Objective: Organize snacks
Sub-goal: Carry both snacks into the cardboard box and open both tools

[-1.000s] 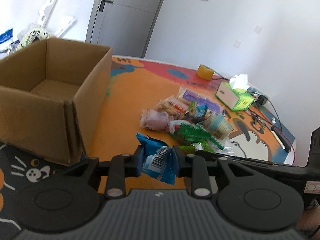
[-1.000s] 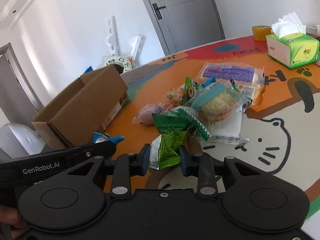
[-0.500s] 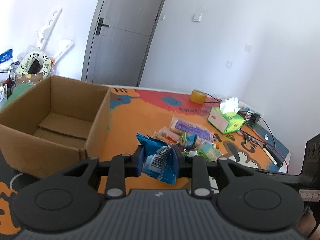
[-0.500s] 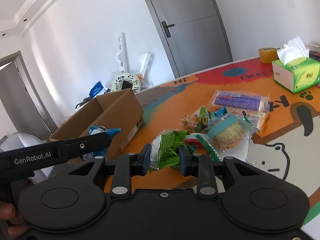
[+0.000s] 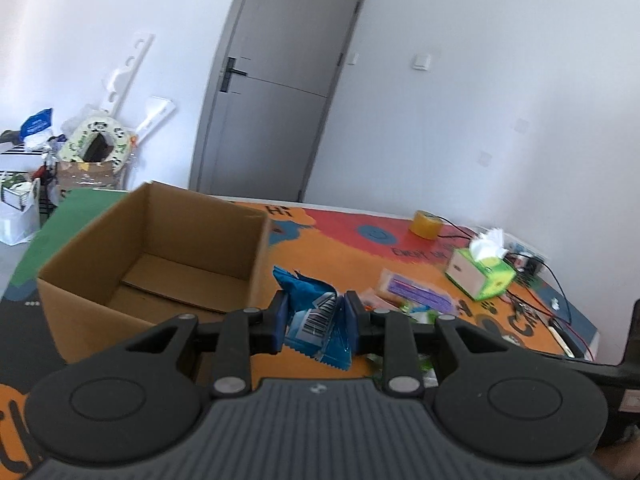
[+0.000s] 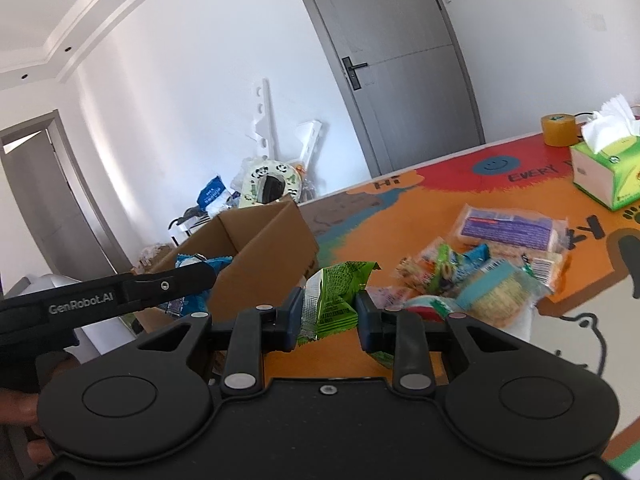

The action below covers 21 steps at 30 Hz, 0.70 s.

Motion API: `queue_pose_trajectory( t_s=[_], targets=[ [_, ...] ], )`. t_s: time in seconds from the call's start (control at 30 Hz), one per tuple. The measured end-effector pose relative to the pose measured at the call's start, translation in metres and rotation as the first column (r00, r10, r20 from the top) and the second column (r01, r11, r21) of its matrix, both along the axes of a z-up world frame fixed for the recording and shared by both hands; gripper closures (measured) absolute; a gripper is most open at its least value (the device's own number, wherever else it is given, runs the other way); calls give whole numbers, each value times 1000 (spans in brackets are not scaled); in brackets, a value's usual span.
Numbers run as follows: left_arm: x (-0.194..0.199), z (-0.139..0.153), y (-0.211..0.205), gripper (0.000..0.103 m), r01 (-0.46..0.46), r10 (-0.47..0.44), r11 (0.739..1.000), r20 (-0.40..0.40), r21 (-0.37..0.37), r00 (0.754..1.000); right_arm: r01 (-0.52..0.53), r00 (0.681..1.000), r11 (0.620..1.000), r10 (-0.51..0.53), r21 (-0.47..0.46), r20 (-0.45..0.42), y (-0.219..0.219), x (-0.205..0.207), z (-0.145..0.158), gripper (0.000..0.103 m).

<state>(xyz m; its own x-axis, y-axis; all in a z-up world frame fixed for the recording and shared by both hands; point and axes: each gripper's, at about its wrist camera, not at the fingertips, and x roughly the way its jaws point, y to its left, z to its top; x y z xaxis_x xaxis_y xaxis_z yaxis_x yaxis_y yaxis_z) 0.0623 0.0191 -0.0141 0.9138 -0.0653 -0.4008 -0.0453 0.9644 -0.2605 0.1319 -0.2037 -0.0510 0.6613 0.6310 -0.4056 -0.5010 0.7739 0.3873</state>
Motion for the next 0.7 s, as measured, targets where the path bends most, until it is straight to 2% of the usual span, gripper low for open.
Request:
queue_pose_trajectory(
  t_s=[0.47,0.7],
  targets=[
    [13,-4,53,75,-121,121,992,2,-15,993,-71,997,997,70,15,39,50,13,17,75],
    [19,-6,73,72,-172,171,985,-27,-20,985,-122,990,992,120,26,71,80,17,29,75]
  ],
)
